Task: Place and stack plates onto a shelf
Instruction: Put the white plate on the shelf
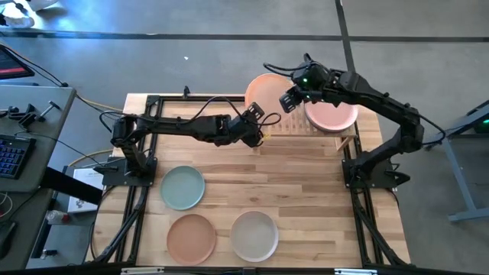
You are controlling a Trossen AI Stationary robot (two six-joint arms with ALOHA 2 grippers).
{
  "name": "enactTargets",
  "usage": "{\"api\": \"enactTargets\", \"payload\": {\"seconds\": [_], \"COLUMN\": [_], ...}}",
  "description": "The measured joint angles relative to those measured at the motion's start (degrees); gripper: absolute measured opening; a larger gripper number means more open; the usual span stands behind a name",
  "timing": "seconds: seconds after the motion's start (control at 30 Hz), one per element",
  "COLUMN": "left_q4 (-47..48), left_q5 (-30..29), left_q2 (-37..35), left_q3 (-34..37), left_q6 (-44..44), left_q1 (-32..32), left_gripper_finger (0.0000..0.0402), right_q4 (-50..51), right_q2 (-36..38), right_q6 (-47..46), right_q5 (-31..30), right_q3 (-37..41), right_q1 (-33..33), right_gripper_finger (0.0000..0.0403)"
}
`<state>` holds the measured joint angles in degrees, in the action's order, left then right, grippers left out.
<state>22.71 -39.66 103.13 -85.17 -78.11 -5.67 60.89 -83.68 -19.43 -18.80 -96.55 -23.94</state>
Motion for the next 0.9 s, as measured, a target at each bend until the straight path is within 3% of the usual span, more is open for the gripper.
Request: {"api": "enactTargets", "payload": {"seconds": [0.9], "left_q4": [-0.4], "left_q5": [0.1], "left_q2": [0.0], "left_q3": [0.0], "left_q6": [0.1], "left_q1": [0.1], "left_gripper_finger": [0.0007], "right_q4": [5.2], "right_q2": [-2.3], "right_q6": [-1.3], "right_q5": [-2.1], "right_q3": [-2.7], "right_q1": [-0.5], "right_gripper_finger": [0.0134]}}
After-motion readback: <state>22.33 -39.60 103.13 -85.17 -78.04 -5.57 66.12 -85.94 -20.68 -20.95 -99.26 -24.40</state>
